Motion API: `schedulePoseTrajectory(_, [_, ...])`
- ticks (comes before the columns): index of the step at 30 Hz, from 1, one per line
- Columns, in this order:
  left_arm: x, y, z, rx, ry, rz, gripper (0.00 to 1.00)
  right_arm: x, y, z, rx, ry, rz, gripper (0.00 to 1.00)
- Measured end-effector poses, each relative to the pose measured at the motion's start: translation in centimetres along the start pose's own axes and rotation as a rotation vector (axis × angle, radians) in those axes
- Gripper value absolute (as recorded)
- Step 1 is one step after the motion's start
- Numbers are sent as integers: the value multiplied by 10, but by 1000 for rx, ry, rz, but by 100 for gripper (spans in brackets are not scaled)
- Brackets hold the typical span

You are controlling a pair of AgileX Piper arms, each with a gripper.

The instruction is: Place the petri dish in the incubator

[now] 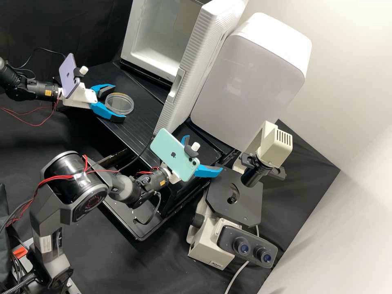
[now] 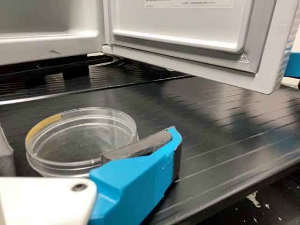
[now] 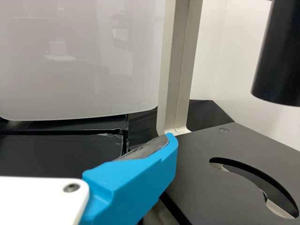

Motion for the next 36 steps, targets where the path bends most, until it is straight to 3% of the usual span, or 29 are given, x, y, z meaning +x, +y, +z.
schedulePoseTrajectory(13, [1,-1,-1,-2,7,-3,100,0,0,0,0,0,0,100])
schedulePoseTrajectory(14, [1,-1,-1,-2,7,-3,0,0,0,0,0,0,0,100])
schedulePoseTrajectory(22, [1,-1,-1,-3,8,4,0,0,0,0,0,0,0,100])
schedulePoseTrajectory(31, [1,1,-5,67,58,43,0,0,0,0,0,0,0,100])
schedulePoseTrajectory(36, [2,1,-5,70,65,50,0,0,0,0,0,0,0,100])
